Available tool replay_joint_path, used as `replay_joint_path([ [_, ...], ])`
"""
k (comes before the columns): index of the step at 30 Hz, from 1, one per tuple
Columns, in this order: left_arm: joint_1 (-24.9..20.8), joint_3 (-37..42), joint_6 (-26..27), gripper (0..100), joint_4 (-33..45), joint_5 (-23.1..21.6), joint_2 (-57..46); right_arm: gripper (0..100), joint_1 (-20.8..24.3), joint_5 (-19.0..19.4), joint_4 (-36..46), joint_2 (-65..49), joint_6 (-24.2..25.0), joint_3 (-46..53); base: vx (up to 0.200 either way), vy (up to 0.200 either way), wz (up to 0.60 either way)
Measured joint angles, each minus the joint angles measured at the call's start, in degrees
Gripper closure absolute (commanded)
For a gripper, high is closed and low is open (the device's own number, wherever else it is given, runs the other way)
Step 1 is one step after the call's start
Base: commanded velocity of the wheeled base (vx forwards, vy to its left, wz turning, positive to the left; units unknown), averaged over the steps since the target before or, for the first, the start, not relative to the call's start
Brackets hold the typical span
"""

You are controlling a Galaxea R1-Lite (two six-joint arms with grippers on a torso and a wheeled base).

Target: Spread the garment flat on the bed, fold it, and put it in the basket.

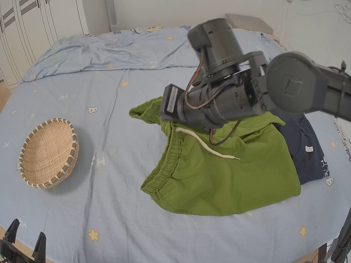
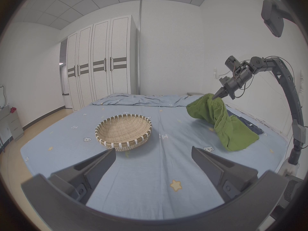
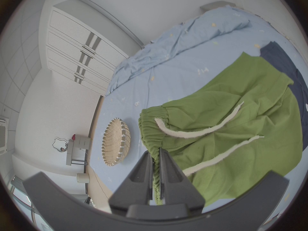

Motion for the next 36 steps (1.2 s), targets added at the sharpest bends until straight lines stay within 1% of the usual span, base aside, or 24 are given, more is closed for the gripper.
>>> replay_joint_path([
  [3,0.0,0.0,0.0,0,0.0,0.0,0.0,100,0.4,-0.1,0.2,2.2,0.5,-0.4,0.0,0.0,0.0],
  [4,0.0,0.0,0.0,0,0.0,0.0,0.0,0,0.4,-0.1,0.4,2.7,0.5,-0.4,0.0,0.0,0.0],
  [18,0.1,0.0,0.4,0,0.0,-0.1,0.0,0,0.5,-0.1,0.8,5.5,0.1,-0.6,0.0,0.0,0.0],
  [22,0.1,0.0,2.5,0,-0.2,0.0,0.0,0,-0.2,0.1,1.5,4.8,0.1,-0.6,0.0,0.0,0.0],
  [26,0.1,0.0,4.6,0,-0.4,-0.2,0.0,0,-1.2,1.0,1.9,1.5,0.1,0.3,0.0,0.0,0.0],
  [31,0.2,0.0,5.2,0,-1.0,-0.3,0.0,0,-3.4,3.9,-0.1,-4.4,0.0,7.4,0.0,0.0,0.0],
  [34,0.1,-1.2,3.7,0,-1.7,-0.5,0.0,0,-5.4,5.7,-2.6,-8.3,0.0,13.9,0.0,0.0,0.0],
  [36,-0.2,-3.8,2.5,0,-1.2,-1.0,0.6,0,-6.8,7.1,-5.0,-10.7,-0.1,17.7,0.0,0.0,0.0],
])
